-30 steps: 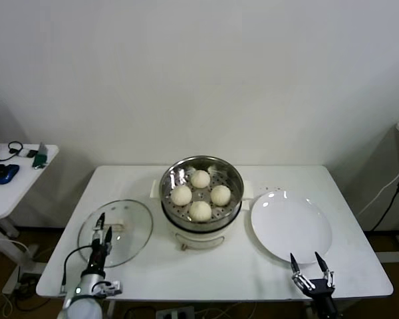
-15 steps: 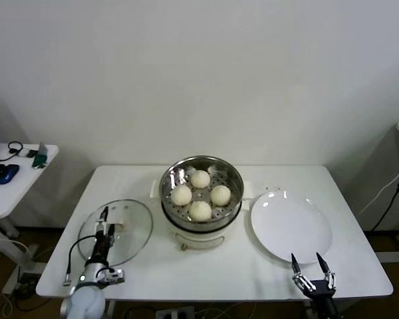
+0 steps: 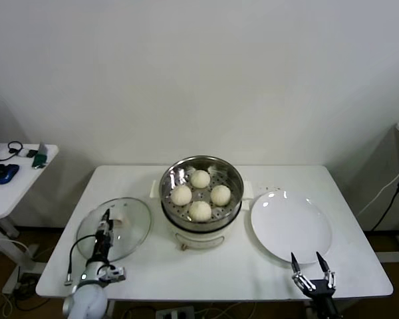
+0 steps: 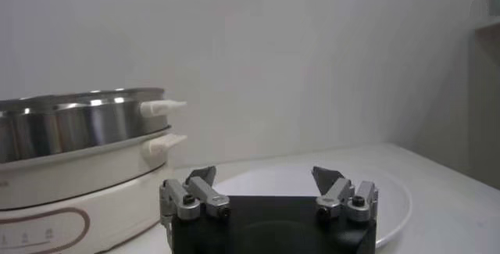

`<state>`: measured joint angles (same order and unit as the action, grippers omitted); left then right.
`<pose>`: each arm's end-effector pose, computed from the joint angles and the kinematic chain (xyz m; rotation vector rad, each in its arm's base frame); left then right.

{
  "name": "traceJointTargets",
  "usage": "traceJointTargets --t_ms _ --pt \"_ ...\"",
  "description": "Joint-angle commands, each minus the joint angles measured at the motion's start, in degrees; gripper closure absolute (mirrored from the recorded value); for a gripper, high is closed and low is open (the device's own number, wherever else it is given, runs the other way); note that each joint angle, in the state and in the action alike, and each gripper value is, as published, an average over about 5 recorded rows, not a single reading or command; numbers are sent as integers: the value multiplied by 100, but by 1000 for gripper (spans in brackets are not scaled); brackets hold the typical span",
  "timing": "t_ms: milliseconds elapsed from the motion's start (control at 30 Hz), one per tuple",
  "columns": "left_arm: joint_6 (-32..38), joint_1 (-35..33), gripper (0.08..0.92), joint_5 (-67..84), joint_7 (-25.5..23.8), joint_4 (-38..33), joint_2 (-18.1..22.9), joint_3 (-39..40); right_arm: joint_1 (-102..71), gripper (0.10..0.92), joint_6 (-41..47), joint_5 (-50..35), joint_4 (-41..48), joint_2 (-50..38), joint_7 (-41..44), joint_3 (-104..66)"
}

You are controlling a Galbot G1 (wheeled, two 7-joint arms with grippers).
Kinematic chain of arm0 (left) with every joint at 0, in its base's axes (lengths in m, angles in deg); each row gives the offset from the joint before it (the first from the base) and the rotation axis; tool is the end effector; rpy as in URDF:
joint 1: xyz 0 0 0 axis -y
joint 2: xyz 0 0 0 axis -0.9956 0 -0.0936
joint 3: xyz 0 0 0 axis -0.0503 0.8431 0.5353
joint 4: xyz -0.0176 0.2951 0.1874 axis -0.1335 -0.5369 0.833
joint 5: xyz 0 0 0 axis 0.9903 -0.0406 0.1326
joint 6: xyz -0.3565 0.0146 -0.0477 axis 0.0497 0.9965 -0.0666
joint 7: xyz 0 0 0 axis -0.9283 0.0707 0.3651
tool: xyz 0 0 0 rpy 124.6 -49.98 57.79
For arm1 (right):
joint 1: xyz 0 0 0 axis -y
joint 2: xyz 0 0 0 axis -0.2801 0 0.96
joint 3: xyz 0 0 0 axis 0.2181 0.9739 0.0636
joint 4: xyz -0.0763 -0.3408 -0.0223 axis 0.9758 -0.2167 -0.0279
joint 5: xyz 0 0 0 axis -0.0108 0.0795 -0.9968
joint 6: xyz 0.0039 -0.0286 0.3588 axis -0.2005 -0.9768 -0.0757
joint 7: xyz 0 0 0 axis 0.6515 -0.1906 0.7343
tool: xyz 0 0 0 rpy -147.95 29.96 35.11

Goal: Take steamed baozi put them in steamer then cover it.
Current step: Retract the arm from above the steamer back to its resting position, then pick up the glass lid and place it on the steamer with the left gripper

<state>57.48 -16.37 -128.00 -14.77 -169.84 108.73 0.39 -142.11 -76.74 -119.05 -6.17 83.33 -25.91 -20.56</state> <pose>0.2732 0.1141 -0.4534 0.0897 -2.1045 -2.1227 0.1200 -0.1251 -0.4447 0.1238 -3.1136 -0.2306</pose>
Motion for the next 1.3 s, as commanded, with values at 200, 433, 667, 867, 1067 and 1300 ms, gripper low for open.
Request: traceJointTargets --t_ms 200,433,667,867,1067,1300 --pt "-102 -5 727 52 -41 -106 11 19 20 203 1 -6 -28 5 -2 -35" --pt "-396 -139 874 277 -127 -713 -78 84 46 203 77 20 -81 -9 -22 -87" --pt "-1354 -333 875 960 -787 -1926 -753 393 88 203 262 306 -99 -8 -142 -125" --pt "-2415 -301 875 1389 -1466 -3035 -1353 652 117 203 369 550 -112 29 -284 -121" --pt "-3369 38 875 1401 -1924 -3741 -1692 1062 136 203 405 650 -101 71 -356 -114" --pt "-3978 538 875 697 -2571 -4117 -1544 1953 183 203 331 664 -64 101 -352 -98"
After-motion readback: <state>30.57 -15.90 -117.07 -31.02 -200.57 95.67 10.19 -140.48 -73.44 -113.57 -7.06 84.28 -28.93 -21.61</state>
